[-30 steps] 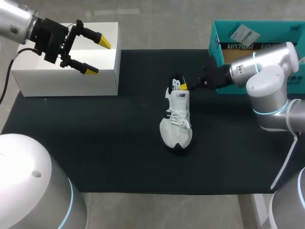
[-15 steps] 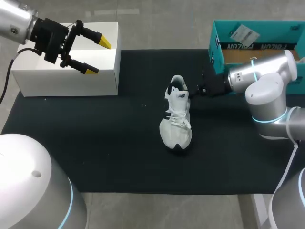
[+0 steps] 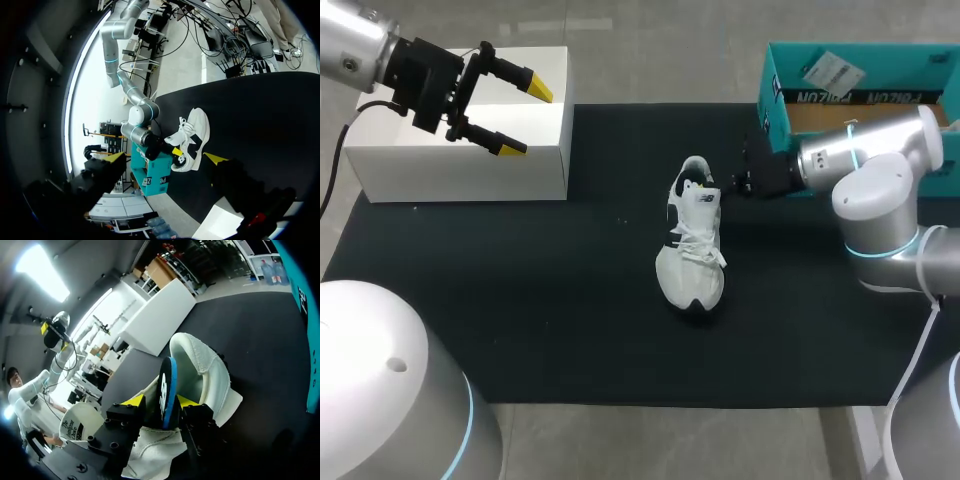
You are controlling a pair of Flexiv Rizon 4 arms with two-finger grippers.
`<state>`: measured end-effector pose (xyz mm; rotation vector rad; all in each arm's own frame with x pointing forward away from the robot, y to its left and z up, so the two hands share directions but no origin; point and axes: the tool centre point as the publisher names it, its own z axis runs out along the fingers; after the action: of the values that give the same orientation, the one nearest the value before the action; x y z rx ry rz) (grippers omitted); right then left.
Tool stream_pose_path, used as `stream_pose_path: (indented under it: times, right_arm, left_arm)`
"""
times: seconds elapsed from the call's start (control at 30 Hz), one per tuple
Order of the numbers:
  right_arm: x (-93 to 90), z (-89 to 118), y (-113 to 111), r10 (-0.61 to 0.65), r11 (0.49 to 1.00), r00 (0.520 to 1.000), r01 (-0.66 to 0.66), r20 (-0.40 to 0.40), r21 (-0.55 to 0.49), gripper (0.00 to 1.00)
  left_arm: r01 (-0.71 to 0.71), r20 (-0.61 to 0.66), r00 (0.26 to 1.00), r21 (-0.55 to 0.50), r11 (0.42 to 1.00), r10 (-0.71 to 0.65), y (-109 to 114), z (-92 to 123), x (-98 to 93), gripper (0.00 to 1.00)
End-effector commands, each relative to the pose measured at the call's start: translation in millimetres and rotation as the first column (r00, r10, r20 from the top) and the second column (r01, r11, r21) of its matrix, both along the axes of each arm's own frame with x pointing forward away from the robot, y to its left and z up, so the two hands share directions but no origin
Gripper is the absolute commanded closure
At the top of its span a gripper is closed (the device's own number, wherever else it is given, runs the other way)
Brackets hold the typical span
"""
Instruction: Take the shoe out of the shoebox, open the shoe tongue, remove and reinsert the insole, then place the shoe into the shoebox
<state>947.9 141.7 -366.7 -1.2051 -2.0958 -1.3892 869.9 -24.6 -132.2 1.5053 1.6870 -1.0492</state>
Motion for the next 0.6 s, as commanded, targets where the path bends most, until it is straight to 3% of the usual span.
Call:
stream_pose_path:
  times: [0.03, 0.37, 0.43, 0.5, 0.6]
  right_arm:
    - [6.6, 3.8, -0.8, -0.007, 1.0, 1.0, 0.007, 0.012, -0.003, 0.59]
    - [23.6, 12.9, -5.2, -0.003, 1.0, 0.998, 0.004, 0.058, -0.018, 0.65]
    - [26.0, 14.1, -6.9, -0.005, 1.0, 0.998, 0.006, 0.063, -0.02, 0.75]
    - [27.7, 15.4, -7.8, -0.005, 1.0, 0.998, 0.007, 0.066, -0.024, 1.0]
    - [28.5, 15.0, -8.5, -0.003, 1.0, 0.998, 0.005, 0.063, -0.029, 1.0]
  left_arm:
    - [0.002, 0.0, 1.0, 0.003, 1.0, -0.002, 0.1, 0.3, 0.6, 0.0]
    - [0.002, 0.0, 1.0, 0.003, 1.0, -0.002, 0.1, 0.3, 0.6, 0.0]
    - [0.002, 0.0, 1.0, 0.003, 1.0, -0.002, 0.1, 0.3, 0.6, 0.0]
    - [0.002, 0.0, 1.0, 0.003, 1.0, -0.002, 0.1, 0.3, 0.6, 0.0]
    - [0.002, 0.0, 1.0, 0.003, 1.0, -0.002, 0.1, 0.3, 0.6, 0.0]
